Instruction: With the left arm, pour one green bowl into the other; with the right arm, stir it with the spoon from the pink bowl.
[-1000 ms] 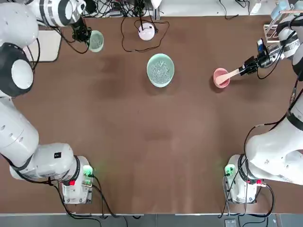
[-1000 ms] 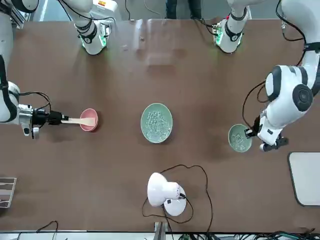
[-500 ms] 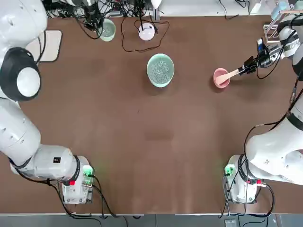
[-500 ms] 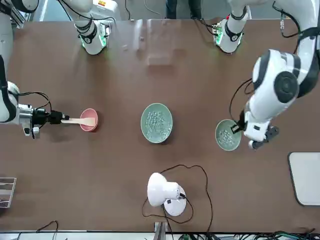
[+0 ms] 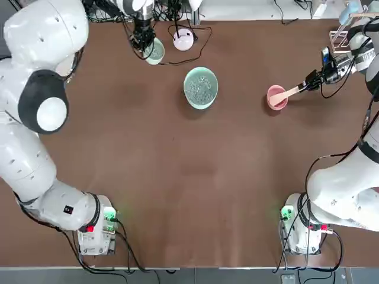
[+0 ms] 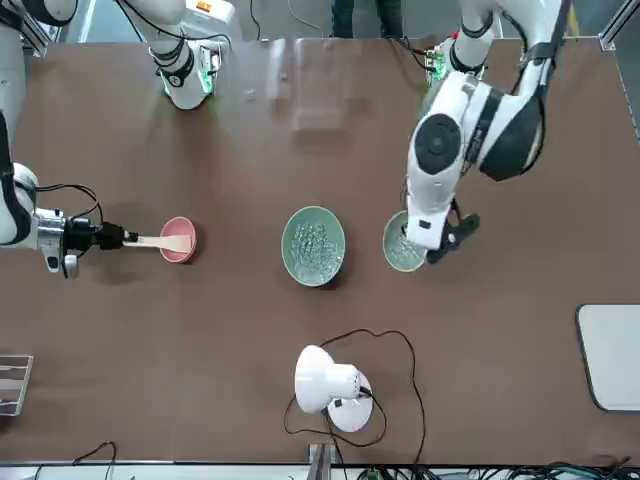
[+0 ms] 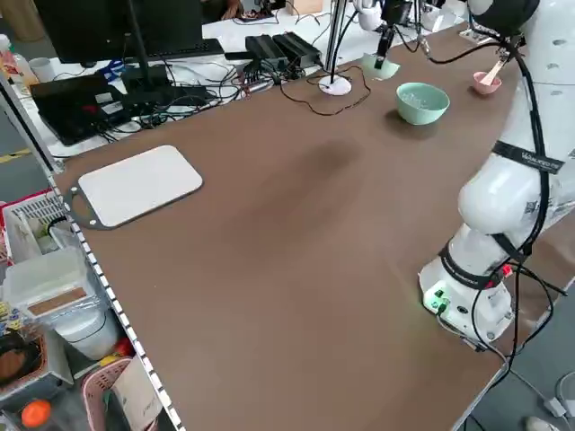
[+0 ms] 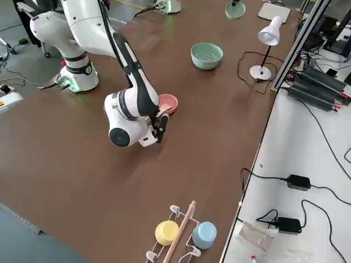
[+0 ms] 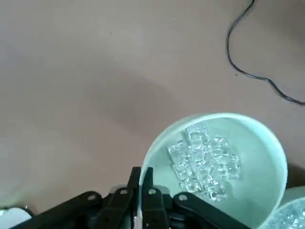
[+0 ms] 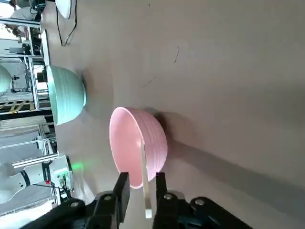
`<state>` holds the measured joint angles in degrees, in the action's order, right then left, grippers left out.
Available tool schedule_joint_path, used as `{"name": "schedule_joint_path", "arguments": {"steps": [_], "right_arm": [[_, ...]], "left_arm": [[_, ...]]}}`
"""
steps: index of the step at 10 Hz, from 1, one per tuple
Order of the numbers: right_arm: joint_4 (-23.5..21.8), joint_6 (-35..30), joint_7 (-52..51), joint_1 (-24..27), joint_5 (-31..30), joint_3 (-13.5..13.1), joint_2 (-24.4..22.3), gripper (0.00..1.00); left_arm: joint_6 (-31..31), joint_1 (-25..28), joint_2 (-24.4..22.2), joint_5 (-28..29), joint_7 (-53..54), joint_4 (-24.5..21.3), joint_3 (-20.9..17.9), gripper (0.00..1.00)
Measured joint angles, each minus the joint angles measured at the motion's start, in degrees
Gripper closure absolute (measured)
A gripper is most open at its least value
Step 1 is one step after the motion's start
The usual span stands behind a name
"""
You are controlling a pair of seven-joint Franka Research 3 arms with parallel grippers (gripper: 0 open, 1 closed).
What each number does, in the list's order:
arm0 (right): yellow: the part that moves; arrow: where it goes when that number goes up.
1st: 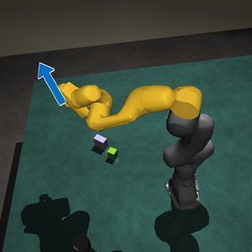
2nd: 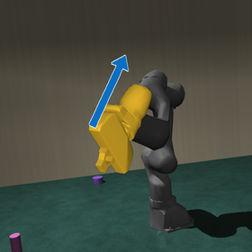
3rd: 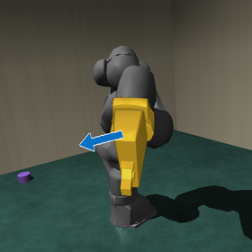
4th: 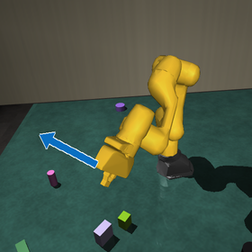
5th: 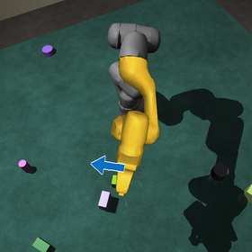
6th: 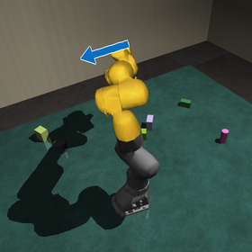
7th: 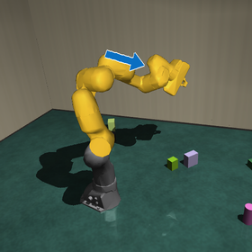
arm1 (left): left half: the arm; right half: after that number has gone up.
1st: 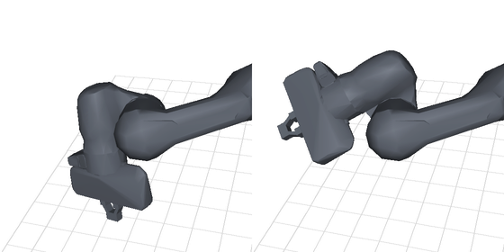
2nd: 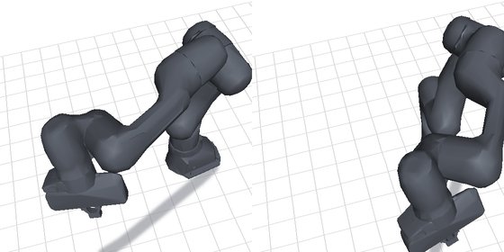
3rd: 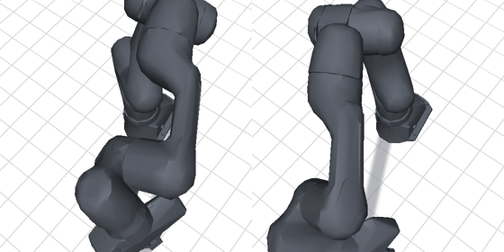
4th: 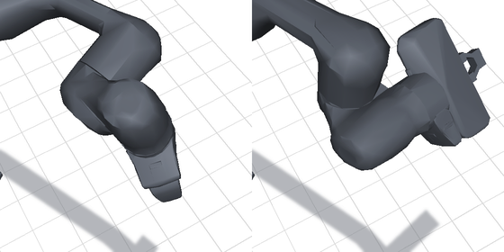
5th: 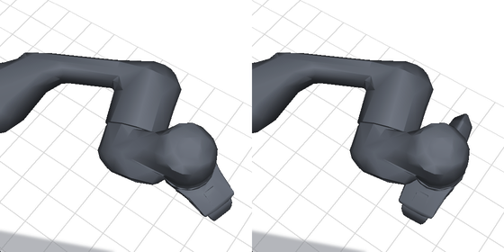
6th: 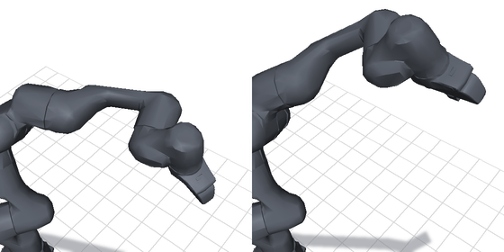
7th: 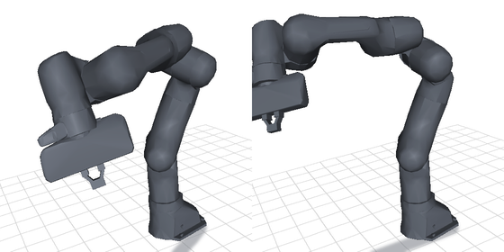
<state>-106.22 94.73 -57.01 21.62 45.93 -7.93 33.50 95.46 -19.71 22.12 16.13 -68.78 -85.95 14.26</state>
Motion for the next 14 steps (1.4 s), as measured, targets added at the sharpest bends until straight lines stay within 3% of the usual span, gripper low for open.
{"name": "schedule_joint_path", "arguments": {"steps": [5,7,10,12,14], "right_arm": [[0.06,-0.09,-0.11,-0.01,0.05,0.04,0.01,0.88],[0.08,-0.18,-0.27,-0.01,0.08,0.05,0.01,0.91],[0.54,-1.13,-0.48,0.01,0.32,0.05,0.01,0.94],[2.03,-3.20,-0.50,0.02,0.32,0.01,0.01,0.94],[4.22,-6.55,0.00,0.04,0.32,-0.15,0.00,0.94]], "left_arm": [[-0.72,-10.42,8.27,13.53,-25.41,7.19,-0.87,0.96],[-1.11,-17.74,9.96,17.46,-32.51,9.82,-5.76,0.96],[-1.91,-31.98,13.12,18.40,-37.23,10.97,-17.96,0.96],[-2.64,-36.17,15.26,19.89,-41.21,11.04,-20.13,0.96],[-3.71,-40.49,17.66,25.48,-48.99,11.08,-22.96,0.96]]}}
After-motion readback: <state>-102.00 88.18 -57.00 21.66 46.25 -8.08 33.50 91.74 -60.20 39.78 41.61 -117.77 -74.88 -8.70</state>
